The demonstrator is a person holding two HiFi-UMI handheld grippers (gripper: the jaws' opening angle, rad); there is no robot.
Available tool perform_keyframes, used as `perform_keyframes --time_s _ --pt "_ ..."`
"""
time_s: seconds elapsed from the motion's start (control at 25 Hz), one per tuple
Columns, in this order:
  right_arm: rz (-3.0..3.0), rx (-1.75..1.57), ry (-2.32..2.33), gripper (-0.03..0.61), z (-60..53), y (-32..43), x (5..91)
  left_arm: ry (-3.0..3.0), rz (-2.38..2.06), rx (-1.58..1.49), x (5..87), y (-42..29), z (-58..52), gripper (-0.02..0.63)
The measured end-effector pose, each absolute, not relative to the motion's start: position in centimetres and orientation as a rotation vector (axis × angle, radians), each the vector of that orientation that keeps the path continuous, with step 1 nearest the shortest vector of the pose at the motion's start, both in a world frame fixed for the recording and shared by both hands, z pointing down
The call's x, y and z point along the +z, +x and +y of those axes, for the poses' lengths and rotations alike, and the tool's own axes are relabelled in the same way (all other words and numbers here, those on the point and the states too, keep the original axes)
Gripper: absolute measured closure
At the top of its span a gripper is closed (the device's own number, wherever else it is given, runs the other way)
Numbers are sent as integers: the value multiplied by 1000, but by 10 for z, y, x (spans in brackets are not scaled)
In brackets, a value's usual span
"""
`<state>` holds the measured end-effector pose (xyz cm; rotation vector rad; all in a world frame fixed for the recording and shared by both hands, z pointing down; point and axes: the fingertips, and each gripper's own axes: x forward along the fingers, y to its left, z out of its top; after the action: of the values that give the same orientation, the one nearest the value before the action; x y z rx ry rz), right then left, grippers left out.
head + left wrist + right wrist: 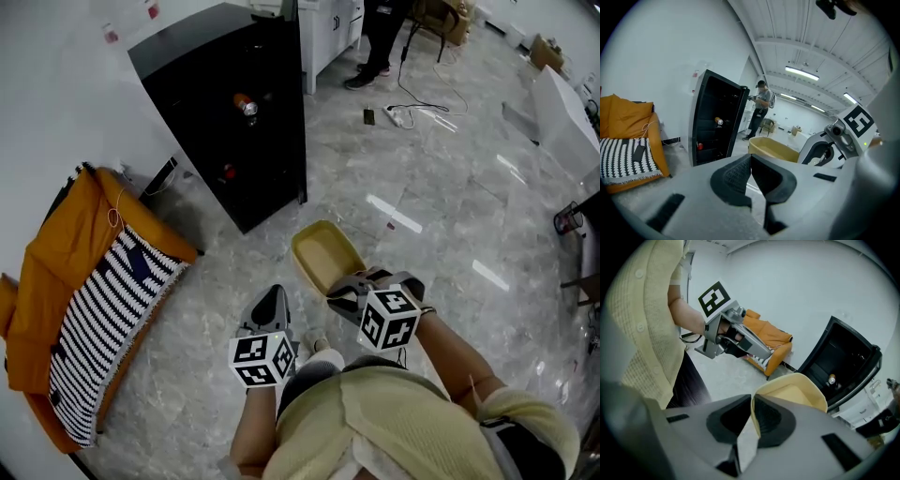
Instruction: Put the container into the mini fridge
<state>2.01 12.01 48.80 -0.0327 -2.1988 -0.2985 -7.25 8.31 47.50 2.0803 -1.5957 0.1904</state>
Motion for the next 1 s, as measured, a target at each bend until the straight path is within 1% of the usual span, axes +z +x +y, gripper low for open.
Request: perform_keyframes --time_s 0.48,1.0 --pt "-2186 -304 -67 535 70 -16 484 2045 -1618 170 473 -104 42 591" --pt "-2213 -364 -204 535 -5 -18 487 1941 -1750 197 475 -109 -19 589"
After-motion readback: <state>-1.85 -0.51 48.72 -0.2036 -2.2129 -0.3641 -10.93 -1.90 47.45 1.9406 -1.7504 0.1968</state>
